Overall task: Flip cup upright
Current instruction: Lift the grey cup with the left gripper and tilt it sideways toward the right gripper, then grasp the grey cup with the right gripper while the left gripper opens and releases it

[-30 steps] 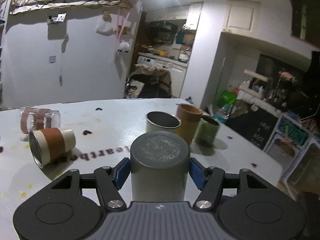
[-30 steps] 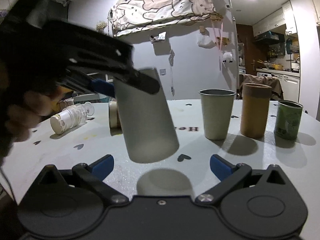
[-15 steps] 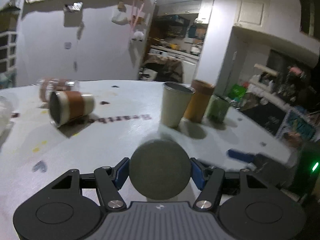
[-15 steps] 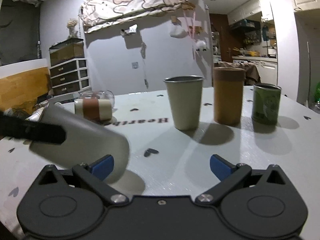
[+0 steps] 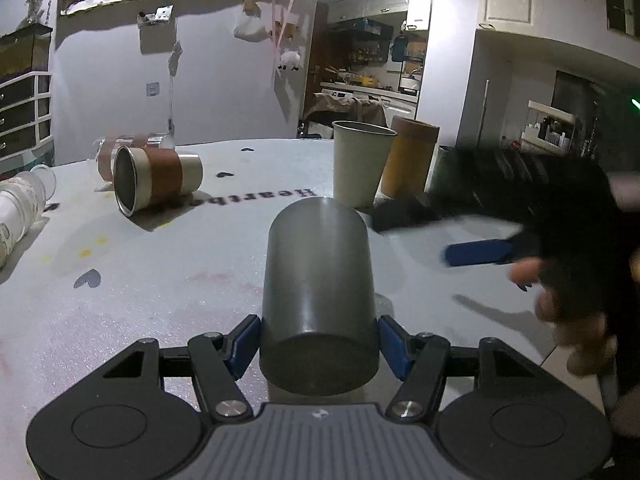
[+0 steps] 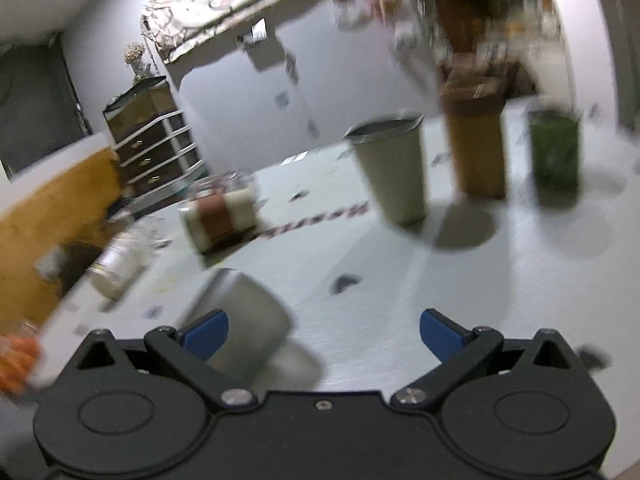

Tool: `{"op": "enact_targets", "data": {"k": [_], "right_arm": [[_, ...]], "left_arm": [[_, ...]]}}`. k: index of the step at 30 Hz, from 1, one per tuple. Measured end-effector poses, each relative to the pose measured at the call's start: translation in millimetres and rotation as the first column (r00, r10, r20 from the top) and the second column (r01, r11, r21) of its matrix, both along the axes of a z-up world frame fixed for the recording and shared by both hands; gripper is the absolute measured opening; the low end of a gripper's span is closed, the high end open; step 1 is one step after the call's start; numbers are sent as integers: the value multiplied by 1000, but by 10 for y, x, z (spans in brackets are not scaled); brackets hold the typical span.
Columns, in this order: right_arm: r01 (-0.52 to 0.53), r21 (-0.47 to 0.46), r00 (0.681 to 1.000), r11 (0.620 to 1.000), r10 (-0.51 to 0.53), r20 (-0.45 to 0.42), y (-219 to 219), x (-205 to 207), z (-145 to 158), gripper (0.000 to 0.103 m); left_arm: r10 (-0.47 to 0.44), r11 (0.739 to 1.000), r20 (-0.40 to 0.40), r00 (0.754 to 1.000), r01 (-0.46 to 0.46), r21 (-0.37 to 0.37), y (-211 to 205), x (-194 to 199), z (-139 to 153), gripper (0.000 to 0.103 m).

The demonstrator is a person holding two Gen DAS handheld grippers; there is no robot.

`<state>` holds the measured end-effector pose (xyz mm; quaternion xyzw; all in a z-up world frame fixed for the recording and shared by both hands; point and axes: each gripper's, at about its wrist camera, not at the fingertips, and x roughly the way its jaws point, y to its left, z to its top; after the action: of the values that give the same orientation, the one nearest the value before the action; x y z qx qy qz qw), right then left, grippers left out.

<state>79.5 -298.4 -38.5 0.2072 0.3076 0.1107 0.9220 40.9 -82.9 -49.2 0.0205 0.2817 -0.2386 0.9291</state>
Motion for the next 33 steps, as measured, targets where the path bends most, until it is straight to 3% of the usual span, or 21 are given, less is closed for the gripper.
{"op": "enact_targets", "data": {"k": [5, 12, 15, 18, 22, 28, 30, 32, 33], "right_arm": [[-44, 250, 977, 967, 94, -191, 45, 425, -66, 102], [-44, 330, 929, 943, 160, -334, 268, 726, -224, 91], [-61, 281, 935, 958, 153, -320, 301, 723, -188, 78], [-100, 218, 953, 971, 157, -261, 322, 661, -53, 77], [-168, 70, 972, 983, 177, -151, 402, 463, 204, 77], [-241, -148, 971, 959, 237, -43, 552, 118, 459, 75], [-260, -206, 965, 943, 262, -19, 616, 21, 488, 74], [-281, -236, 957, 930, 290, 4, 647, 0, 497, 74], [-278, -257, 956, 925, 293, 21, 667, 18, 504, 74]], "left_arm": [[-9, 1000, 14, 1000, 9, 7, -32, -31, -8, 64], [-7, 1000, 33, 999, 6, 24, -39, -67, -13, 64], [-5, 1000, 57, 998, 3, 31, -36, -76, -23, 64], [-16, 1000, 81, 997, 14, 28, -48, -81, -15, 64], [-32, 999, 102, 994, 30, 26, -81, -97, -12, 64], [-41, 999, 91, 995, 39, 20, -102, -76, -47, 65], [-36, 999, 69, 997, 36, 8, -84, -26, -72, 69], [-33, 999, 56, 998, 33, -6, -66, -13, -87, 85], [-31, 999, 61, 998, 31, -10, -56, -25, -86, 88]]}}
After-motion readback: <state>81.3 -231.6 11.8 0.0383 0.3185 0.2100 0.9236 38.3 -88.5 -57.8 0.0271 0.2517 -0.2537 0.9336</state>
